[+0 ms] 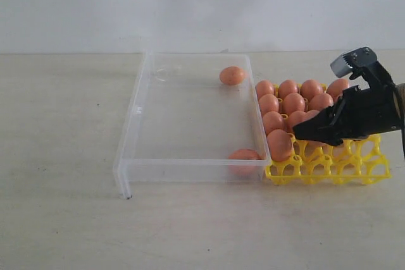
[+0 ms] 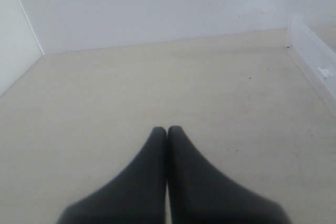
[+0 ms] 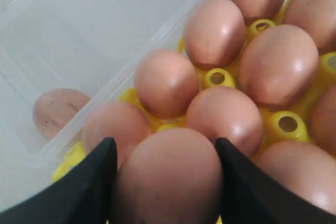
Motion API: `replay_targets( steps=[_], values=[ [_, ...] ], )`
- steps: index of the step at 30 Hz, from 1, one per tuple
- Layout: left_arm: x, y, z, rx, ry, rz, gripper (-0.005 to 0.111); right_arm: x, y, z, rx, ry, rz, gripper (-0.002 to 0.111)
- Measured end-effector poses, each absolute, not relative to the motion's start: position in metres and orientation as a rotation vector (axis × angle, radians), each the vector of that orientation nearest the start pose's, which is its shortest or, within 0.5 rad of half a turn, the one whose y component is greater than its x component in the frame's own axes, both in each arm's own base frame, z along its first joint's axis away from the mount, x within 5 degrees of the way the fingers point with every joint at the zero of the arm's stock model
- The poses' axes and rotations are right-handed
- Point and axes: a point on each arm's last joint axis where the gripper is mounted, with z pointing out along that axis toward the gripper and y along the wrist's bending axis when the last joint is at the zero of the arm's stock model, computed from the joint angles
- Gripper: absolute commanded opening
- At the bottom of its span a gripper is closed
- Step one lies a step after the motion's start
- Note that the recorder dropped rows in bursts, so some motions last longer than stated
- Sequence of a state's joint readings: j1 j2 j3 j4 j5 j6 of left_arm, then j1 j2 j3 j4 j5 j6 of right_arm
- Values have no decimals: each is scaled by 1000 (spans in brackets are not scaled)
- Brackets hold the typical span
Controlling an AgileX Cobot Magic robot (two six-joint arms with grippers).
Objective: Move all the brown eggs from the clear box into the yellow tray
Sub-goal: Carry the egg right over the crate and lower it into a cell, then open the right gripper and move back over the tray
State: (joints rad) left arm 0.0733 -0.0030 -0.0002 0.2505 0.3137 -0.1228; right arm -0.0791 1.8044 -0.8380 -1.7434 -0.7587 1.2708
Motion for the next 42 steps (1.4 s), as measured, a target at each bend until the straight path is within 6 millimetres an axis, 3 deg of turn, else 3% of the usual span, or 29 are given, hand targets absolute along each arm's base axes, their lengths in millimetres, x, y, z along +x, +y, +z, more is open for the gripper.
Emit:
replay_targets(
  steps=[11,13,17,19,37,41,42],
  values=[
    [53,11,186,-17,1789,204,-4,323,41,136,-761,2196,719,0],
    [53,11,186,-17,1789,204,-4,323,42,136,-754,2191,736,7],
    [53,11,186,-17,1789,204,-4,323,43,138,-723,2189,768,35],
    [53,11,186,-17,1789,204,-4,324,43,139,-704,2182,778,41],
    [53,11,186,-17,1789,204,-4,325,45,145,-725,2119,768,43],
    [53,11,186,-17,1789,204,-4,325,45,145,-735,2113,762,72],
    [53,11,186,-17,1789,204,-4,325,45,145,-739,2111,760,72]
  ],
)
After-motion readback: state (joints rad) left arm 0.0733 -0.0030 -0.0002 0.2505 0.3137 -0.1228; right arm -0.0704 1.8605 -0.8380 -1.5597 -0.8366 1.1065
